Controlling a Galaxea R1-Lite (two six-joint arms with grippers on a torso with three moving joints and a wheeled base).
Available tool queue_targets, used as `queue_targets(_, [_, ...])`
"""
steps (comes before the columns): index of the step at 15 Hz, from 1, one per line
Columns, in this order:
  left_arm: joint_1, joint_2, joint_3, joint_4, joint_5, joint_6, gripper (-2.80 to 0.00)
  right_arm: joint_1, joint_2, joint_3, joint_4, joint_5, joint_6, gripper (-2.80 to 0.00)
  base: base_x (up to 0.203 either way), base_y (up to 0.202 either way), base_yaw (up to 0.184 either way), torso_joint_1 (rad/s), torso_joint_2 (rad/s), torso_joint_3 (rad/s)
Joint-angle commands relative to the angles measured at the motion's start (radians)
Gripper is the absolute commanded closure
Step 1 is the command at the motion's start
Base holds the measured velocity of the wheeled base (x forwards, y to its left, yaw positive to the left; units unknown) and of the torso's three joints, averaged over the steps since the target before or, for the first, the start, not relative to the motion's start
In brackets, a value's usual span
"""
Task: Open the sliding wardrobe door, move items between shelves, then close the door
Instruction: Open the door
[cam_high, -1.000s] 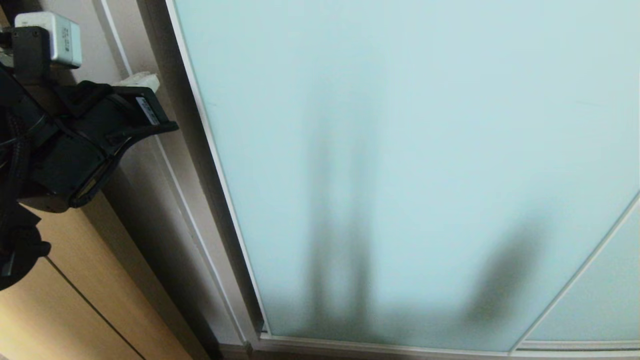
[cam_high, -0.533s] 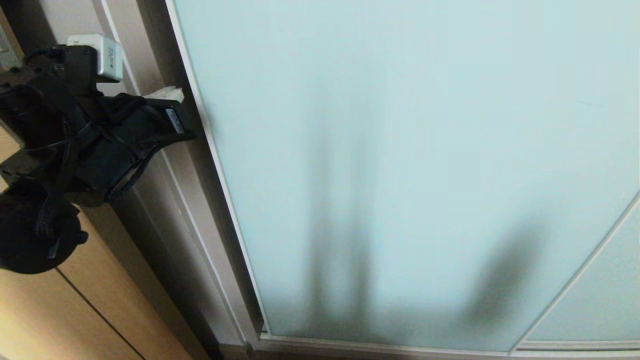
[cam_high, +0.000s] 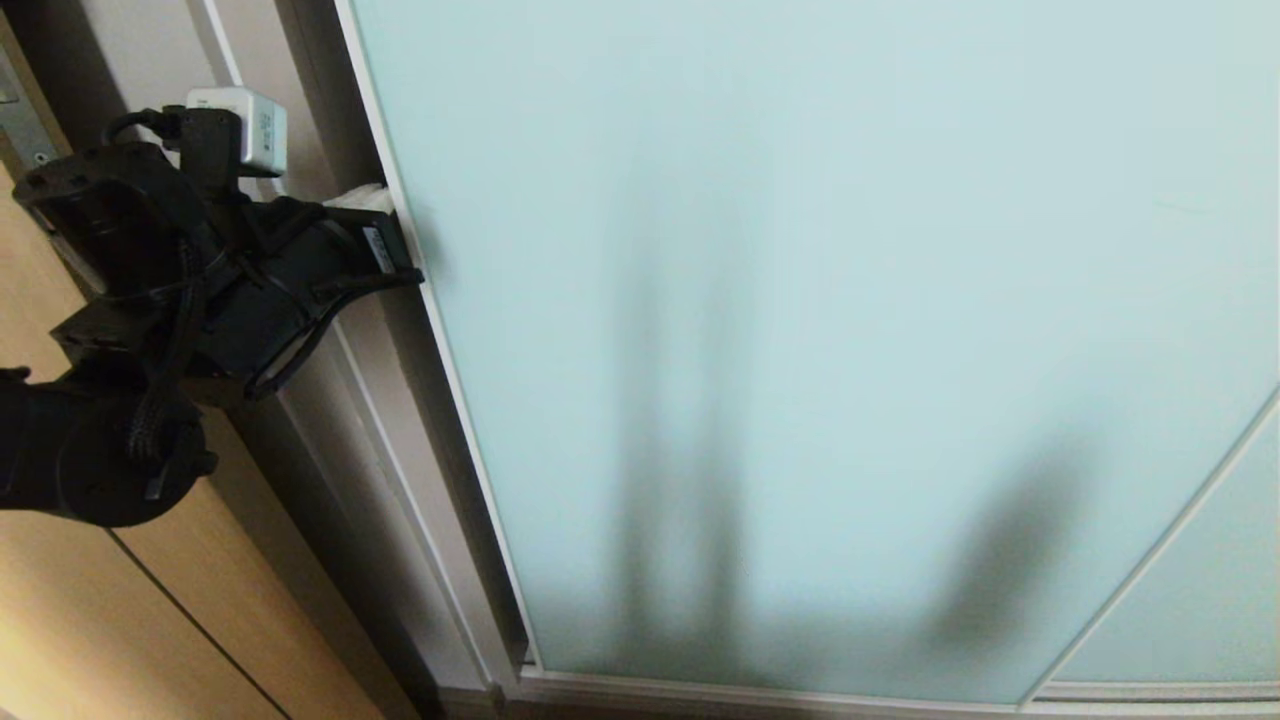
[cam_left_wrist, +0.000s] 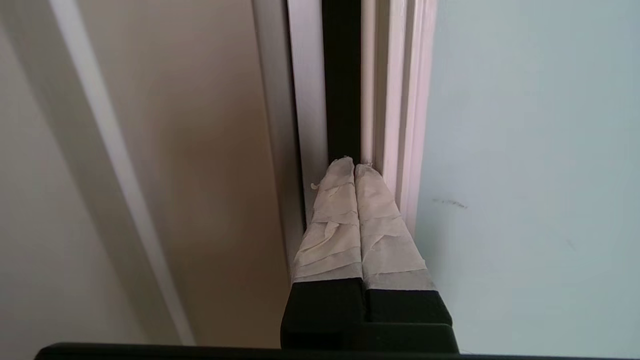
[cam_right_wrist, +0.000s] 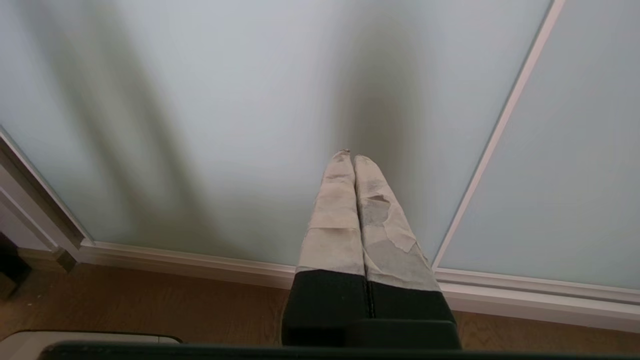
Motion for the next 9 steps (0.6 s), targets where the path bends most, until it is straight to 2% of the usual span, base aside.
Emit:
queue_targets(1, [-0.039, 0.021, 0.001, -0.006, -0.006, 0.002, 0.00, 0.000, 0.000, 0.000, 0.000, 0.000, 0.000, 0.00, 0.000, 0.000, 0.000, 0.000, 0.00, 0.000])
queue_targets(5, [-0.107, 0.067, 0.003, -0.067, 0.001, 0.011, 0.00, 0.000, 0.000, 0.000, 0.000, 0.000, 0.000, 0.00, 0.000, 0.000, 0.000, 0.000, 0.00, 0.000])
queue_targets(9, [-0.242, 0.065, 0.040, -0.098, 0.008, 0.012, 0.00, 0.000, 0.000, 0.000, 0.000, 0.000, 0.000, 0.00, 0.000, 0.000, 0.000, 0.000, 0.00, 0.000])
